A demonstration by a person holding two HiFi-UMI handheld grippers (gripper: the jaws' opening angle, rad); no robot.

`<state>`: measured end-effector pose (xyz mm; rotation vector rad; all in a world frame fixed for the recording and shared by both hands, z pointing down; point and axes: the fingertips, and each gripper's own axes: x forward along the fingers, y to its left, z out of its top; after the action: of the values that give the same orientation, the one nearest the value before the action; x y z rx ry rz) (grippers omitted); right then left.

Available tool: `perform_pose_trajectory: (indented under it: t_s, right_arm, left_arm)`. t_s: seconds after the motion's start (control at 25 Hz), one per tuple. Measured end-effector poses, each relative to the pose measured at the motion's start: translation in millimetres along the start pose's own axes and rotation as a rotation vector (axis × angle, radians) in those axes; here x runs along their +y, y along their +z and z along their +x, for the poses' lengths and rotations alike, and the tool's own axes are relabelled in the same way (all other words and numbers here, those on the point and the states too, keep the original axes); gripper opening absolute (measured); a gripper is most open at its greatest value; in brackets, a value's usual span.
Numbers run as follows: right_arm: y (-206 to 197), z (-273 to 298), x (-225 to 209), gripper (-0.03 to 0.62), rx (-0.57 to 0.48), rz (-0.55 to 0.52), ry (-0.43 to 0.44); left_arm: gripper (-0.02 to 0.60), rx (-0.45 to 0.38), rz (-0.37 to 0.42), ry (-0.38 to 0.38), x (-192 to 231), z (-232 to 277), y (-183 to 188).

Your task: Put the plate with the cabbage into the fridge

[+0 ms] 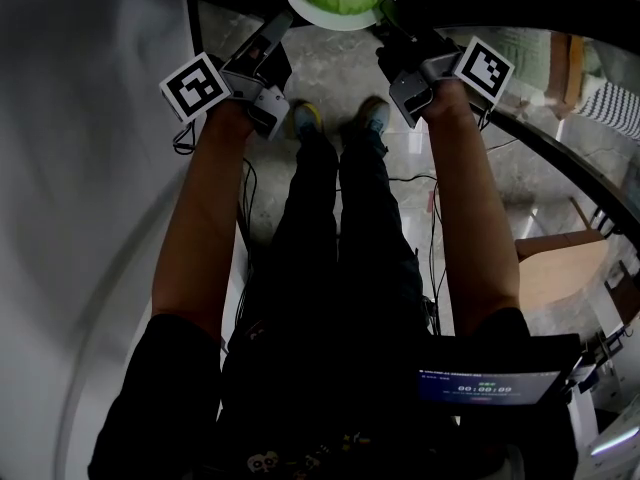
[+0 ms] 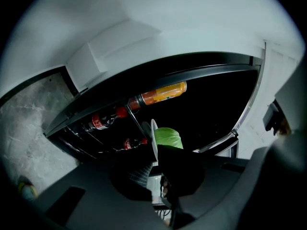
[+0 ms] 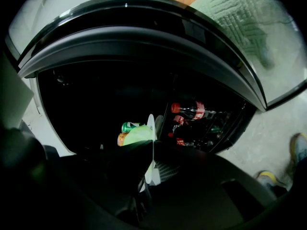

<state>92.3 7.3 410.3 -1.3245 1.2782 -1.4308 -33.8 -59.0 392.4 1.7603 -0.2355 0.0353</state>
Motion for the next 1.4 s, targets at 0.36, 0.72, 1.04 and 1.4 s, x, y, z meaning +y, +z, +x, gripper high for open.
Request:
perform_pose_trajectory:
  t_s: [0.36, 0.72, 1.04, 1.4]
  right_arm:
    - [1, -1, 1, 0.015, -0.019, 0.009, -0.005]
    - [5, -3, -2, 0.015, -0.046, 0.016, -0.009]
    - [4, -2, -4, 0.015, -0.047, 0.015, -0.007]
    - [4, -2, -1, 0.015, -0.047, 0.015, -0.004]
  left_arm:
    - [0.017, 0.073, 0.492, 0.132, -8, -16, -28]
    - [0.014, 0.043, 1.115, 0.295, -23, 3, -47]
    - [0.012, 0.024, 1.136, 0.303, -18, 16, -59]
    - [0.011, 0.036, 1.156, 0.335, -15, 20, -57]
